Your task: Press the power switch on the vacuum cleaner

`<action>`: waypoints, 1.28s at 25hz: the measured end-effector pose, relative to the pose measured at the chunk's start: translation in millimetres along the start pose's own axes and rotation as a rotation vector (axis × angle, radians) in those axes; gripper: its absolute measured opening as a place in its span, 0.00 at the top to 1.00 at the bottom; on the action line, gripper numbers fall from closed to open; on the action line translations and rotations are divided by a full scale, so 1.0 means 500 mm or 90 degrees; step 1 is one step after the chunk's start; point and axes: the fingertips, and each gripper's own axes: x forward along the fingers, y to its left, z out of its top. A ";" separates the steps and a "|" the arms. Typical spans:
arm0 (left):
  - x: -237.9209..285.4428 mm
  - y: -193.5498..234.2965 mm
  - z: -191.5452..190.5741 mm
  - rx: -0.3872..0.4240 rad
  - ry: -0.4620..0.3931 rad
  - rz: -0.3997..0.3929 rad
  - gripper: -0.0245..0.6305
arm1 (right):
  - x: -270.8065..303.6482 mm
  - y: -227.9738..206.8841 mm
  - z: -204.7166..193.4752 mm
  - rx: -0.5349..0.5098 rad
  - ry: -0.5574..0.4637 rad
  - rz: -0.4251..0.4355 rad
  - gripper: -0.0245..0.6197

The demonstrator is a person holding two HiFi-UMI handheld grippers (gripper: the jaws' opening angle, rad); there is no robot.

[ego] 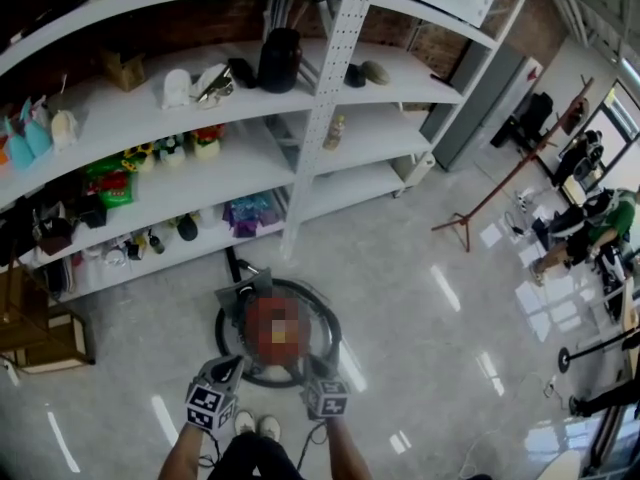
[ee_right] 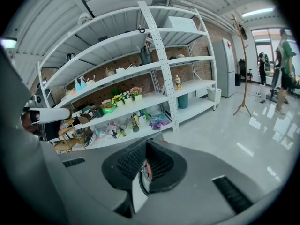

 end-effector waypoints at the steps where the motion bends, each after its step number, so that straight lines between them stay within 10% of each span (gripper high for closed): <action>1: -0.006 -0.005 0.010 0.001 -0.004 0.000 0.95 | -0.011 0.001 0.004 0.000 -0.002 -0.001 0.94; 32: -0.142 -0.151 0.234 0.098 -0.087 -0.025 0.95 | -0.301 0.091 0.199 -0.021 -0.121 0.008 0.94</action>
